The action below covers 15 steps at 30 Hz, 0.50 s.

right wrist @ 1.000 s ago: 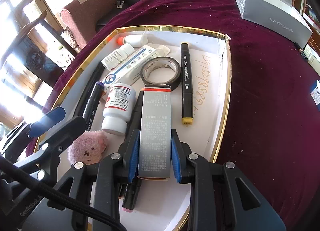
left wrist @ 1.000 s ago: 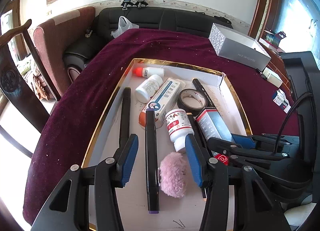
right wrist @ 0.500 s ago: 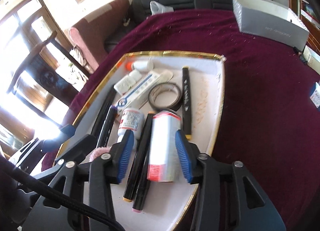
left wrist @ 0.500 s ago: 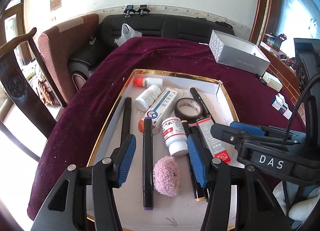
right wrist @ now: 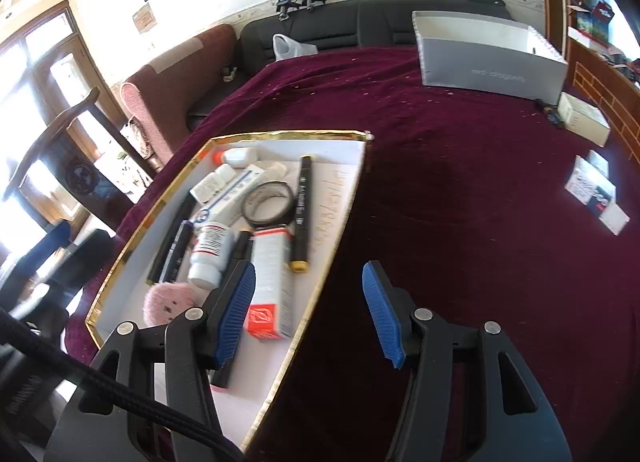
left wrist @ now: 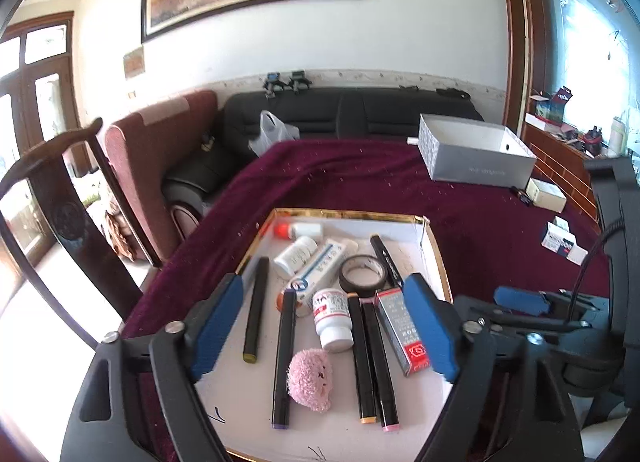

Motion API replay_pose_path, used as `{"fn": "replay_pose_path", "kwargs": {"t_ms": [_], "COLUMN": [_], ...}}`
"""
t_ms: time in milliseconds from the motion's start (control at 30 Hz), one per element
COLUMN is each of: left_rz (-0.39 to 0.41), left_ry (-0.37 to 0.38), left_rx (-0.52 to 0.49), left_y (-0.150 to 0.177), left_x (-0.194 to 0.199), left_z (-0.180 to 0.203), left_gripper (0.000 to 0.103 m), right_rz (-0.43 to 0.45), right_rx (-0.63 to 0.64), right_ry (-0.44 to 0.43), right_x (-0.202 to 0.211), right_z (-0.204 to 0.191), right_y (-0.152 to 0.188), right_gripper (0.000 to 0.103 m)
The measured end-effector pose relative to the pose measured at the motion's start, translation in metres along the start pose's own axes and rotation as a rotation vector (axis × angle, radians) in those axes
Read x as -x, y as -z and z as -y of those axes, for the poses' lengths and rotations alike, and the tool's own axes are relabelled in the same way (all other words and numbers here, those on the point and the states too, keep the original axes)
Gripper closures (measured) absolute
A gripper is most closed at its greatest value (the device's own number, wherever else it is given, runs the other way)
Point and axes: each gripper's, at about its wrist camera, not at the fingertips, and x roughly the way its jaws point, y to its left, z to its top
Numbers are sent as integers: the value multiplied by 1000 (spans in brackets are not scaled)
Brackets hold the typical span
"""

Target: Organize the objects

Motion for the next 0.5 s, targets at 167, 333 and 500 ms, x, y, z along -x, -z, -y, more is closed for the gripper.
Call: {"fn": "replay_pose_path", "kwargs": {"t_ms": [167, 333, 500], "left_rz": [43, -8, -6], "left_ry": [-89, -57, -77], "left_rx": [-21, 30, 70], "left_y": [0, 4, 7], "left_x": [11, 7, 11], "left_z": [8, 1, -9], "left_gripper": [16, 15, 14], "right_rz": [30, 87, 129], "right_rx": [41, 97, 120], "right_ry": [49, 100, 145], "right_x": [11, 24, 29], "right_z": [2, -10, -18], "right_y": [6, 14, 20], "right_gripper": [41, 31, 25]}}
